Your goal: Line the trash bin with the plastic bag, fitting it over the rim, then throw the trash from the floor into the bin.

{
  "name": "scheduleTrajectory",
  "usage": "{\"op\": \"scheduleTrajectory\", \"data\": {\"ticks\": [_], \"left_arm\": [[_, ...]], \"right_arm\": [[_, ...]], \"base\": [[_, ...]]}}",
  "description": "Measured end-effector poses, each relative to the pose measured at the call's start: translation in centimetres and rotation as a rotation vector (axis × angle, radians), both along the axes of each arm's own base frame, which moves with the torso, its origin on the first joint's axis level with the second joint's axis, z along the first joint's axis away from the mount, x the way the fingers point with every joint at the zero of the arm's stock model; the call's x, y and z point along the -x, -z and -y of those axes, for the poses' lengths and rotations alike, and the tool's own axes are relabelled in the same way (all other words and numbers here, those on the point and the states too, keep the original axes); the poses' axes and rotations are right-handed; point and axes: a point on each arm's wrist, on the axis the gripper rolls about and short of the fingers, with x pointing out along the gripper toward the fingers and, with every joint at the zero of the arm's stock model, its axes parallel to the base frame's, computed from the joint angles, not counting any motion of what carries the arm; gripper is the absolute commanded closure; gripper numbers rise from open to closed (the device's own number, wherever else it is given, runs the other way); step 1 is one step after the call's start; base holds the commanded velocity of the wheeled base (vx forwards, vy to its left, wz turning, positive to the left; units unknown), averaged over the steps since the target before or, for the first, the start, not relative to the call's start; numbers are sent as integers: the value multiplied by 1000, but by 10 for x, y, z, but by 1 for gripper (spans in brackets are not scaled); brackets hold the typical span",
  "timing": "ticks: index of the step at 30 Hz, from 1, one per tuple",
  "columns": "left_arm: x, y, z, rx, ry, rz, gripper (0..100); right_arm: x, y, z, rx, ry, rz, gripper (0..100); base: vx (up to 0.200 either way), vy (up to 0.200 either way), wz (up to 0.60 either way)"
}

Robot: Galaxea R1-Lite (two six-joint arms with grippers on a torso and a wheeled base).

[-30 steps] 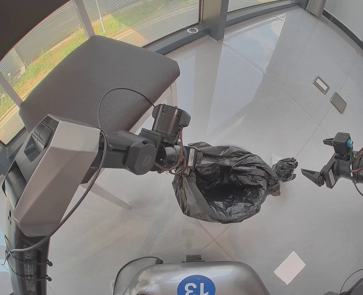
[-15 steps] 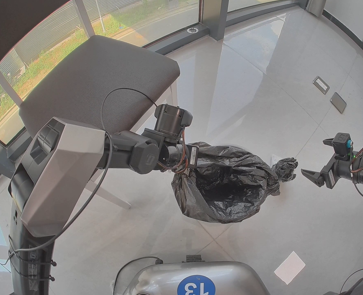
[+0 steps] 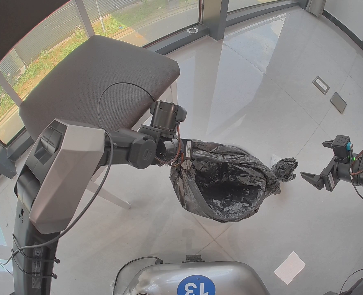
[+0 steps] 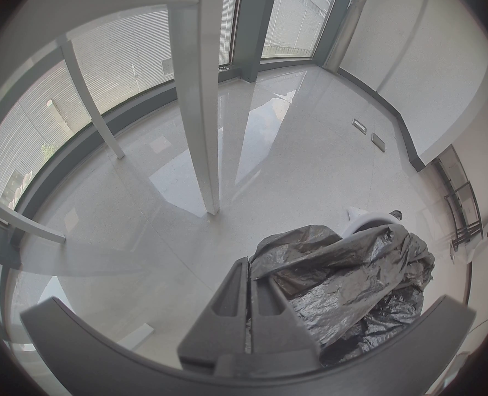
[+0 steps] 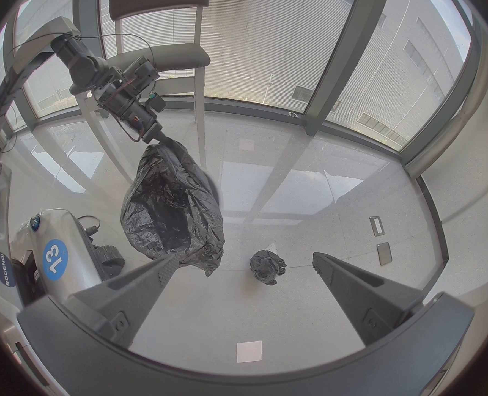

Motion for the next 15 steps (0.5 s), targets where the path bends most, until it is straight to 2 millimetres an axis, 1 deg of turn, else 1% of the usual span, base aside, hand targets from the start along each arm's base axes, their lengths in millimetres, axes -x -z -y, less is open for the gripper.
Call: {"op": "scheduleTrajectory", "data": {"ticks": [5, 15], "left_arm": [[-8, 7, 1, 2, -9, 1, 100], [-14, 23, 1, -8, -16, -21, 100]], "right_arm": [[1, 2, -2, 2, -10, -2, 0], [2, 3, -2, 2, -12, -2, 0]], "base": [[0, 0, 0], [0, 0, 0]]}}
